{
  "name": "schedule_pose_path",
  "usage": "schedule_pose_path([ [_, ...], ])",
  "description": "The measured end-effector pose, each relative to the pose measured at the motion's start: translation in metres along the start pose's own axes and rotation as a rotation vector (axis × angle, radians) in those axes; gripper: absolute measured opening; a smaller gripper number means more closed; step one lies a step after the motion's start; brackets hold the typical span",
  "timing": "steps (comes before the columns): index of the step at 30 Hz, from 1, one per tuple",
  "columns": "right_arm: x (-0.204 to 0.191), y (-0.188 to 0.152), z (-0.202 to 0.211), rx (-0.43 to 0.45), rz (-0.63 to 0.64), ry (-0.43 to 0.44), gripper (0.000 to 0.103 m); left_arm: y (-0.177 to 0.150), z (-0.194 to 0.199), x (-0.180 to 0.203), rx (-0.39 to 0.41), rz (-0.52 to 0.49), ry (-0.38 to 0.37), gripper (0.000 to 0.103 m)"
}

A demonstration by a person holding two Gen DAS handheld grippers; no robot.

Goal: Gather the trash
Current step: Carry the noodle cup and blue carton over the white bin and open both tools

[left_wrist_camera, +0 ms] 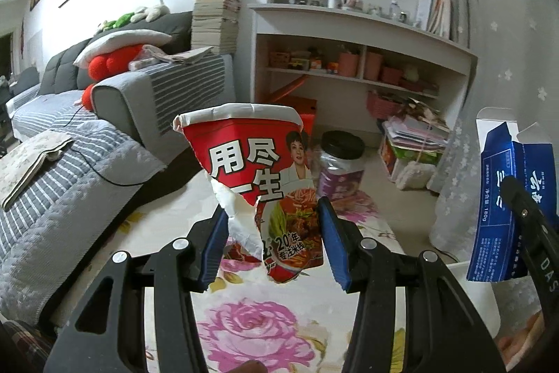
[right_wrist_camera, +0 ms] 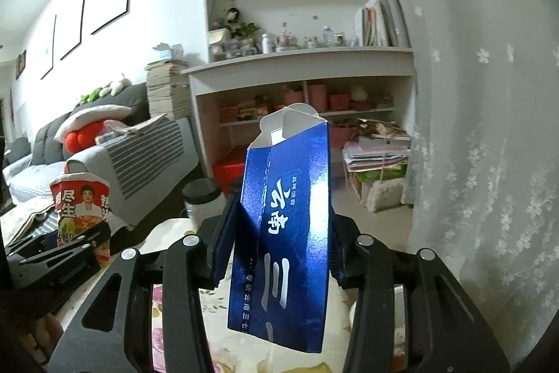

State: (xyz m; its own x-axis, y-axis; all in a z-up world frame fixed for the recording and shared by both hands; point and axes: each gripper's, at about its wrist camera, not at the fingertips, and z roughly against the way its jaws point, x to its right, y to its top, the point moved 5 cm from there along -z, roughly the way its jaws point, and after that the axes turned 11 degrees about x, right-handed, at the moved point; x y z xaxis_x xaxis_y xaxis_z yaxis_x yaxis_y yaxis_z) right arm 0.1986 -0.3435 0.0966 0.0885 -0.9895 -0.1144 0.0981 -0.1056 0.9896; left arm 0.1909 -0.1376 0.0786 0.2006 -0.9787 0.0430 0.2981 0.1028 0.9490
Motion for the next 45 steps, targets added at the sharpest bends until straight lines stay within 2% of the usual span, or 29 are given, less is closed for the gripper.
schedule_pose_path([
  [11,0.069,0.002,0.009,0.003,-0.040,-0.099,0.043,-0.009,0.000,0.072,-0.010,-0.062,-0.077,0.050],
  [19,0.134,-0.010,0.007,-0.075,-0.113,-0.185,0.045,-0.021,-0.001,0.138,-0.027,-0.108,-0.156,0.050],
  [21,0.146,-0.016,0.002,-0.126,-0.122,-0.190,0.049,-0.026,-0.002,0.157,-0.034,-0.122,-0.181,0.050],
  [22,0.153,-0.020,0.001,-0.143,-0.129,-0.206,0.055,-0.028,-0.002,0.164,-0.038,-0.125,-0.189,0.050],
  [23,0.160,-0.023,0.002,-0.149,-0.140,-0.227,0.069,-0.030,-0.003,0.173,-0.044,-0.131,-0.202,0.050],
  [25,0.174,-0.023,0.006,-0.147,-0.158,-0.271,0.082,-0.035,-0.004,0.188,-0.053,-0.139,-0.222,0.050],
  [34,0.253,-0.016,0.047,-0.078,-0.313,-0.473,0.094,-0.057,-0.010,0.262,-0.147,-0.174,-0.353,0.051],
  [39,0.284,-0.011,0.069,-0.027,-0.364,-0.566,0.096,-0.067,-0.009,0.295,-0.200,-0.187,-0.430,0.060],
  [45,0.300,-0.014,0.082,-0.027,-0.389,-0.621,0.096,-0.063,0.002,0.300,-0.173,-0.208,-0.456,0.079],
])
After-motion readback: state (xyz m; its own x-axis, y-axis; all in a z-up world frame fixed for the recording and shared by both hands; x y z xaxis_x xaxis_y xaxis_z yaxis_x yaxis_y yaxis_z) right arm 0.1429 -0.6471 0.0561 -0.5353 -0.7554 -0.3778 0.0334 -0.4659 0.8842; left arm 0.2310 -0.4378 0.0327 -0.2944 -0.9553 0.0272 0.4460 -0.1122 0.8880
